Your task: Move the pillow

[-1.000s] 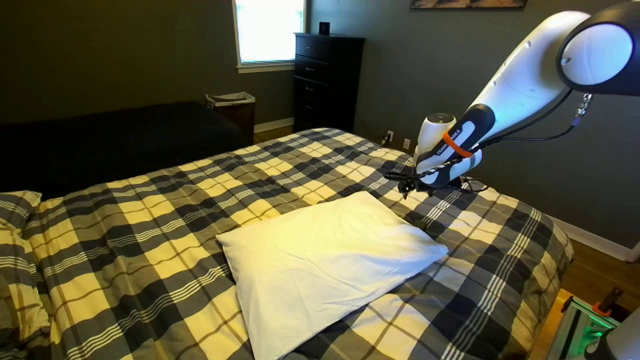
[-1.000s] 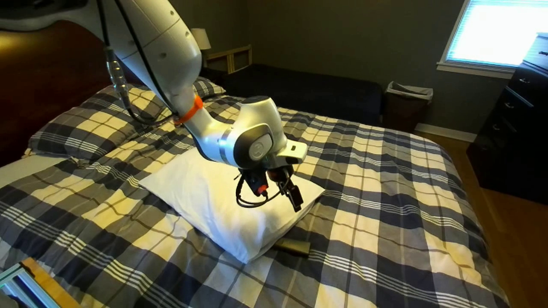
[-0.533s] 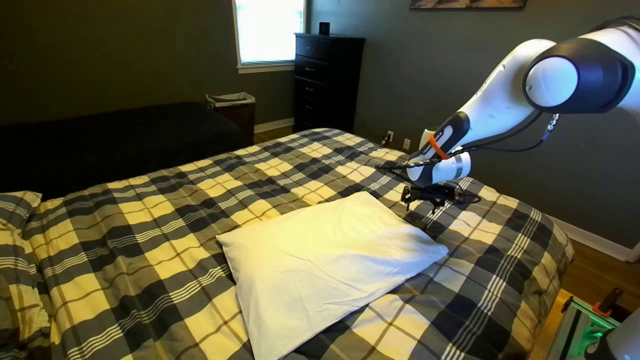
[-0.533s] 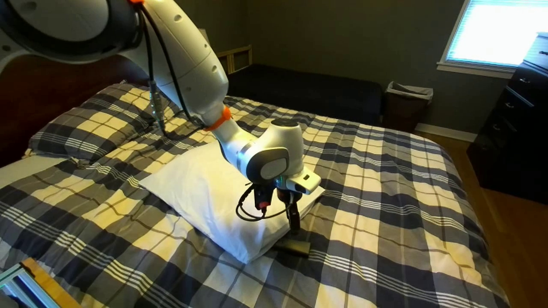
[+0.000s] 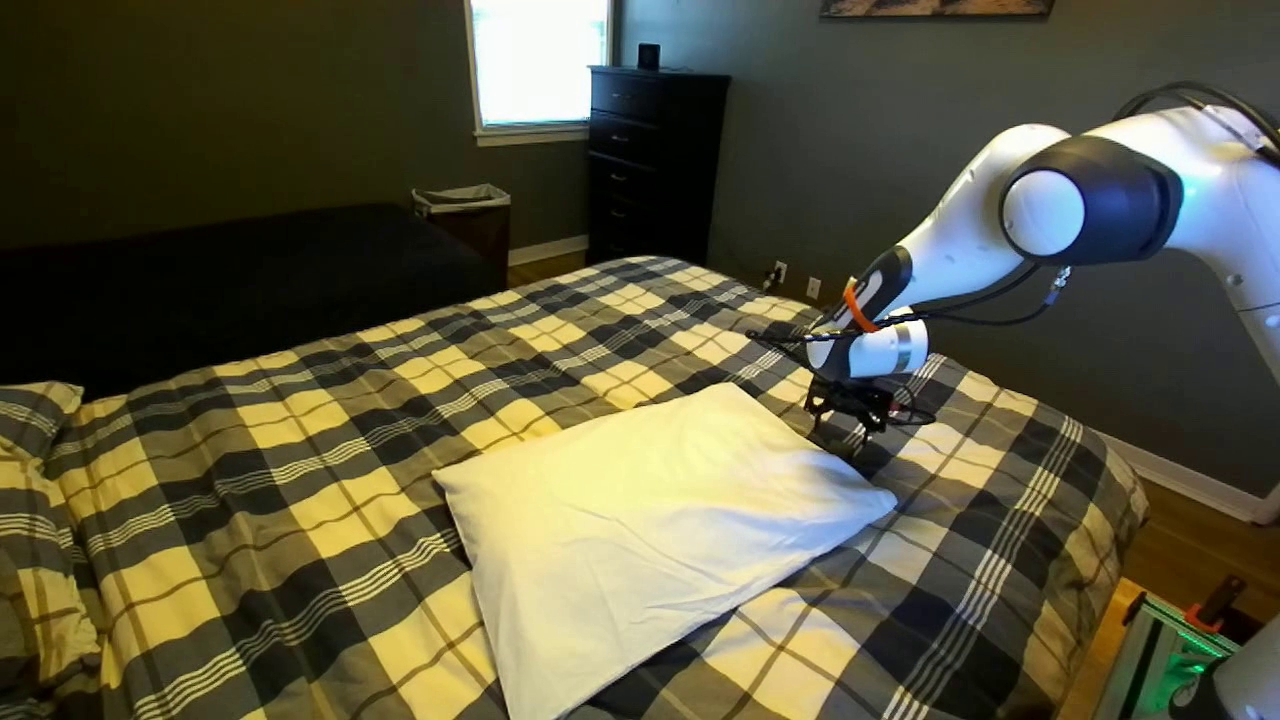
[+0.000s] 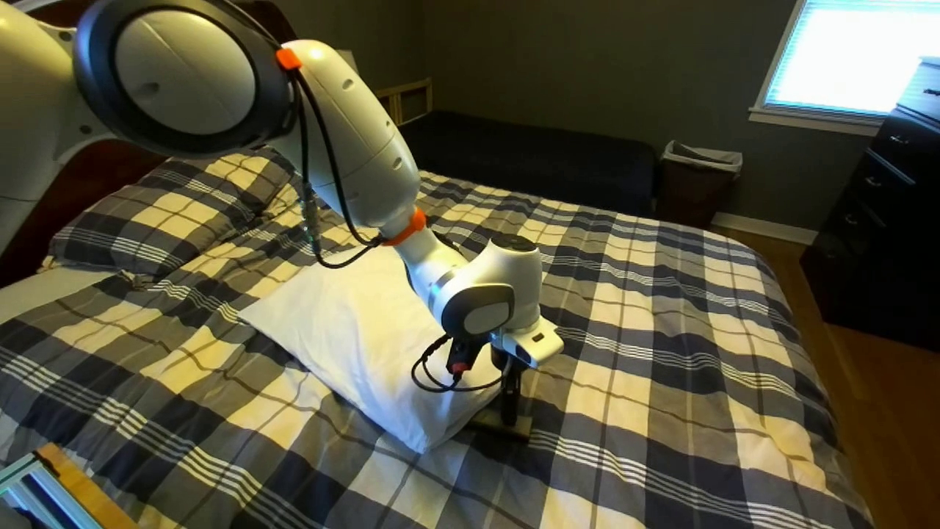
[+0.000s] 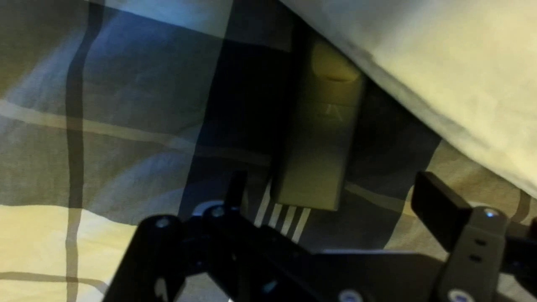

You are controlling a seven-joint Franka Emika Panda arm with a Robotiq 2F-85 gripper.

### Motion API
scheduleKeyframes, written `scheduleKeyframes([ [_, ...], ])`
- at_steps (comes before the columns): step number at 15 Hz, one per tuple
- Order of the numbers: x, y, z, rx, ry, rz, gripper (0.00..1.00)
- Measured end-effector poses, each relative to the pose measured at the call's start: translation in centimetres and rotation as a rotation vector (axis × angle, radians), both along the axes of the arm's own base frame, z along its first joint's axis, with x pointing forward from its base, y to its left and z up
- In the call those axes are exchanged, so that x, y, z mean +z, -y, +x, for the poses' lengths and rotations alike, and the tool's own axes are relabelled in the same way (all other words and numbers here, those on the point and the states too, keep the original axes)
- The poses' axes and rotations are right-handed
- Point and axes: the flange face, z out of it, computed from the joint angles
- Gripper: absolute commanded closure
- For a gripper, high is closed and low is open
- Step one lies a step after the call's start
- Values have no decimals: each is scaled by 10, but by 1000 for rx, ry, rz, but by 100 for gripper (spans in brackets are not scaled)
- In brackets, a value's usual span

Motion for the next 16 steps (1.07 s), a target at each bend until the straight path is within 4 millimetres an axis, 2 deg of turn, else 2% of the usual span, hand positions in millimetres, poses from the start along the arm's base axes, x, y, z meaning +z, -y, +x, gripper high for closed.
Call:
scheduleKeyframes([
  [6,-30,1,9,-75,-19,18,0],
  [12,-44,6,4,-125,-89,57,0],
  [13,-45,7,4,-129,-95,59,23],
  [14,-48,7,3,-131,-101,62,26],
  [16,-52,7,4,-139,-105,61,42],
])
